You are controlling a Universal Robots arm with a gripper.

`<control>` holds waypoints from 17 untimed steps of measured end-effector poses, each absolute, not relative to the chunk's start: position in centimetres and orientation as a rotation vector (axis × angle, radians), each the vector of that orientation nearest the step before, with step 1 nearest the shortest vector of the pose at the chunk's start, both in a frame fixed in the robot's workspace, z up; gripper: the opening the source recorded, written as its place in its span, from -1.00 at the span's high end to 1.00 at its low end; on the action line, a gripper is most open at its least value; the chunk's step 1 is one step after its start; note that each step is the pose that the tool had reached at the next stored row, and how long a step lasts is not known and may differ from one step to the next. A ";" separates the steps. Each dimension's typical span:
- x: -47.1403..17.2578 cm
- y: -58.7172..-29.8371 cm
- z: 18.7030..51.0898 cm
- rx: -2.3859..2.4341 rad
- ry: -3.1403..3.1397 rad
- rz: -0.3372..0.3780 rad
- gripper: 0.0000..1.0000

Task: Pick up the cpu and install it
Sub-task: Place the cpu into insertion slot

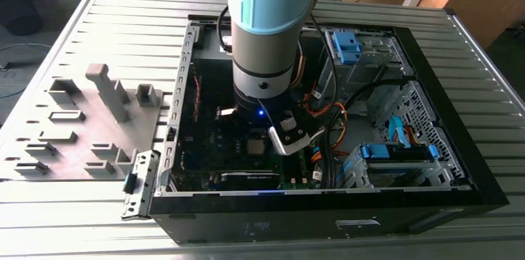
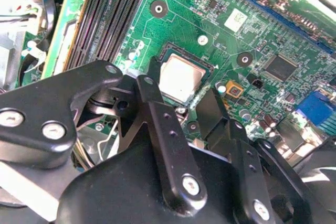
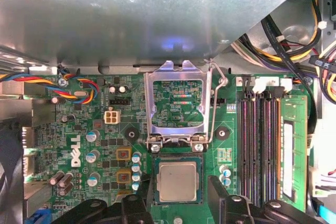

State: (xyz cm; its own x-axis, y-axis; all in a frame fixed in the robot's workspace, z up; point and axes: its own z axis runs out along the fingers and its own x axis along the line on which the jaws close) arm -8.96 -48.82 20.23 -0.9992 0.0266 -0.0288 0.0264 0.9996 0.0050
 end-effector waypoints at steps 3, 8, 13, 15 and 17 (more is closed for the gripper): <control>-9.0 -48.8 20.3 0.041 3.113 0.007 -0.08; -9.0 -48.8 20.3 0.041 3.112 0.007 -0.08; -9.0 -48.8 20.3 0.041 3.112 0.007 -0.08; -9.0 -48.8 20.3 0.041 3.112 0.007 -0.08; -9.0 -48.8 20.3 0.041 3.112 0.007 0.07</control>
State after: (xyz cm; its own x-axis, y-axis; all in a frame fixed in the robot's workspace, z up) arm -8.96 -48.82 20.34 -0.9992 0.0266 -0.0288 0.0265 0.9996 0.0050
